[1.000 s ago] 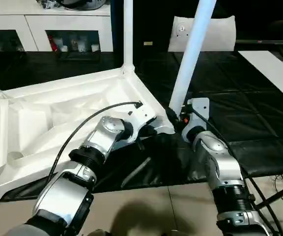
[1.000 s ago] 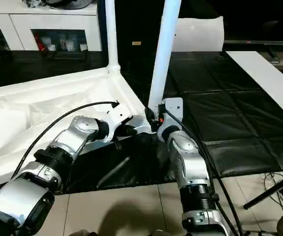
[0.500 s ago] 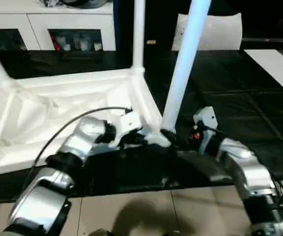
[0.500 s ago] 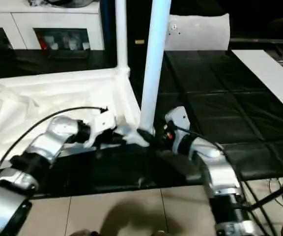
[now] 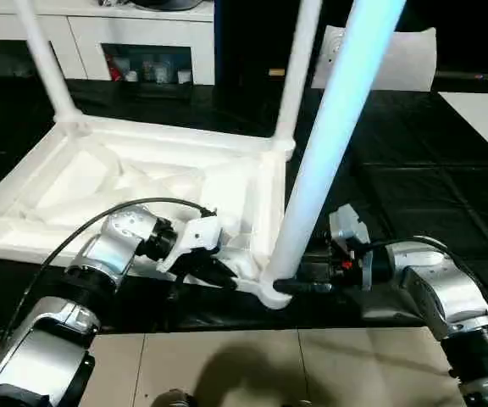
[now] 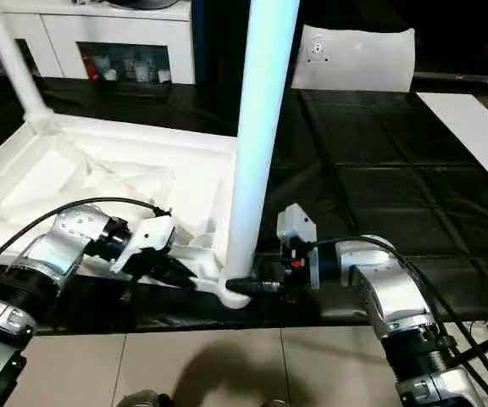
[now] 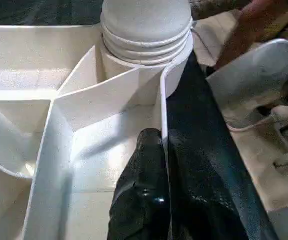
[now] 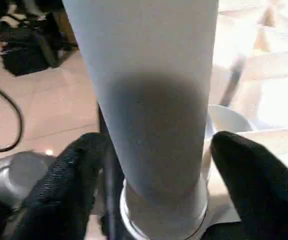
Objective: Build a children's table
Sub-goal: Rotate leg to tighten
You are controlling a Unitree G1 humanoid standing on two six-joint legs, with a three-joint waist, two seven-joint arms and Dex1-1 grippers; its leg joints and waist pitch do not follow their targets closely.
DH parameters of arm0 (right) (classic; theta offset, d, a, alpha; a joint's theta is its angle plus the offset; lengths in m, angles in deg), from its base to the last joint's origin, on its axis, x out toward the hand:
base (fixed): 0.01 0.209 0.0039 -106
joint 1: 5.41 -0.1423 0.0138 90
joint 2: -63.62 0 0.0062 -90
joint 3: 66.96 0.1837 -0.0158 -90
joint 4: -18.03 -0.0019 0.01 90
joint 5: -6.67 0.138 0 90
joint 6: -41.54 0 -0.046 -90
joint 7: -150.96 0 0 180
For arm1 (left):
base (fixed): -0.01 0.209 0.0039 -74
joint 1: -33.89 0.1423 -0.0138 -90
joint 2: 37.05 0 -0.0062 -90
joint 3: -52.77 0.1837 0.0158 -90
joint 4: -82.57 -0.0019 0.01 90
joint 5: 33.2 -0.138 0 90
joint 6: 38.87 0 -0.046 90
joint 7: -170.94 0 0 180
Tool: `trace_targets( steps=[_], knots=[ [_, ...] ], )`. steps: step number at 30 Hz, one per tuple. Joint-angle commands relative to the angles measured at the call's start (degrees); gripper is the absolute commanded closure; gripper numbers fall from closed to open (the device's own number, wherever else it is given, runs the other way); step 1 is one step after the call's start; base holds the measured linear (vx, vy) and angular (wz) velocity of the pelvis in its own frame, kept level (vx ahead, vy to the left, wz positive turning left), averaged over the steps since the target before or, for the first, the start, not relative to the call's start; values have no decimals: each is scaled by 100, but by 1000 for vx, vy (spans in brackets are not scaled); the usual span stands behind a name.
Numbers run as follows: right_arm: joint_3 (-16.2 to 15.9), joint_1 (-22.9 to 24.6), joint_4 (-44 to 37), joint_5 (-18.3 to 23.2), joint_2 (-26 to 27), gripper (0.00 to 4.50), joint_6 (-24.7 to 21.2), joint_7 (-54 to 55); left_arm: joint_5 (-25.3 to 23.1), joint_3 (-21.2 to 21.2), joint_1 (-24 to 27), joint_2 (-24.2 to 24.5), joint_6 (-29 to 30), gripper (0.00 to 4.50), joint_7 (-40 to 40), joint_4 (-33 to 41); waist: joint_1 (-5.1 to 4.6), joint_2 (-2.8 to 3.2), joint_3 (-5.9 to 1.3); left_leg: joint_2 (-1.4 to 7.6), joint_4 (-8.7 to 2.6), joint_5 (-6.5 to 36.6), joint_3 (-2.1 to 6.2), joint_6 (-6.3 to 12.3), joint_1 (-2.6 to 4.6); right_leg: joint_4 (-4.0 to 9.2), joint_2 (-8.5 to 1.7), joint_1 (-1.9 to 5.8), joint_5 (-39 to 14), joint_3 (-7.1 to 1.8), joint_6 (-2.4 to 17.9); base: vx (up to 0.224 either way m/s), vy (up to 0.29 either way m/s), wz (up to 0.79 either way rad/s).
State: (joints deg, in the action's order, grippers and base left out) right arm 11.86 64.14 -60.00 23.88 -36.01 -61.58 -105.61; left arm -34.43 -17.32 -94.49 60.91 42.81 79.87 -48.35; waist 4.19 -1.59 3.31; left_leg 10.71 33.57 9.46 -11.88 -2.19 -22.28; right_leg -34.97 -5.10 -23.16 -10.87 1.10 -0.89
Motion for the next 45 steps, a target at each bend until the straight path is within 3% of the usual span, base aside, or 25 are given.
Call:
trace_targets(
  steps=[1,7,14,15,17,21,25,26,29,30,32,37,38,39,43,45],
  knots=[
    [-70,-161,32,53,-84,118,5,-201,136,364,-64,-19,-192,450,356,184,-18,-23,-348,286,-418,1641,99,129,175,422,-272,142,-1441,-148,1350,0,0,0],
    [-160,-247,105,50,-73,163,-18,-370,218,595,-174,73,-280,450,356,162,47,-33,-350,295,-419,1642,89,39,206,408,-275,132,-1348,-159,1374,0,0,0],
    [-197,-245,73,103,-37,237,-86,-407,317,709,-239,117,-325,450,356,110,52,-53,-365,285,-409,1554,87,33,193,389,-273,160,-1208,-151,1395,0,0,0],
    [-201,-223,42,121,-27,243,-113,-413,332,710,-250,117,-332,450,356,88,60,-29,-367,285,-410,1557,92,22,198,386,-277,160,-1220,-150,1398,0,0,0],
    [-207,-214,27,132,-19,246,-130,-417,350,718,-263,121,-342,450,356,63,59,-42,-371,284,-407,1536,89,15,193,383,-275,164,-1184,-150,1401,0,0,0],
    [-146,-74,-192,314,98,253,-564,-145,340,397,-273,-90,-88,450,224,-17,67,-31,-376,278,-404,1467,83,17,194,381,-265,178,-1086,-150,1428,0,0,0],
    [-39,100,-359,238,468,253,-854,712,367,190,-370,-417,384,450,-629,-93,45,-26,-356,266,-430,1736,111,-100,190,424,-289,169,-1555,-153,1317,0,0,0],
    [-23,121,-349,100,622,253,-840,1075,372,157,-397,-508,512,450,-867,-110,0,-32,-340,255,-441,1966,131,-223,202,470,-298,137,-2033,-160,1164,0,0,0],
    [111,135,-234,-237,1251,253,-952,2344,425,-22,-499,-947,915,450,-1773,-166,-81,-28,-343,236,-452,2145,175,-374,201,501,-304,109,-2475,-149,990,0,0,0],
    [149,127,-223,-280,1413,253,-1041,2639,406,-68,-519,-1075,1020,450,-1971,-169,-154,-45,-342,226,-464,2198,192,-397,185,517,-295,114,-2566,-136,927,0,0,0],
    [211,74,-127,-483,1885,254,-1038,3424,266,-226,-624,-1460,1249,450,-2785,-281,-248,-38,-353,219,-448,2192,187,-356,184,527,-282,102,-2459,-147,925,0,0,0],
    [338,-106,197,-775,2456,255,-1027,4507,182,-509,-820,-1938,1524,450,-3902,-521,-308,-43,-364,183,-411,1947,155,-183,163,555,-266,82,-2273,-168,940,0,0,0],
    [485,-301,502,-923,2787,255,-1011,5159,135,-626,-909,-2175,1617,450,-4514,-617,-308,-25,-387,185,-408,1788,157,-128,146,528,-263,122,-2081,-166,941,0,0,0],
    [616,-437,699,-943,2960,255,-989,5471,103,-664,-936,-2274,1671,450,-4738,-632,-330,-19,-385,180,-410,1773,151,-115,143,531,-250,106,-1995,-169,970,0,0,0],
    [764,-640,946,-1071,3188,255,-864,5882,-29,-723,-976,-2413,1743,450,-5070,-653,-340,-15,-399,167,-394,1592,141,34,132,524,-244,152,-1677,-161,1017,0,0,0],
    [766,-632,900,-1094,3135,199,-691,5733,-170,-677,-956,-2321,1612,450,-4996,-681,-332,-22,-413,160,-378,1416,130,136,118,510,-242,174,-1441,-159,1024,0,0,0]
  ],
)
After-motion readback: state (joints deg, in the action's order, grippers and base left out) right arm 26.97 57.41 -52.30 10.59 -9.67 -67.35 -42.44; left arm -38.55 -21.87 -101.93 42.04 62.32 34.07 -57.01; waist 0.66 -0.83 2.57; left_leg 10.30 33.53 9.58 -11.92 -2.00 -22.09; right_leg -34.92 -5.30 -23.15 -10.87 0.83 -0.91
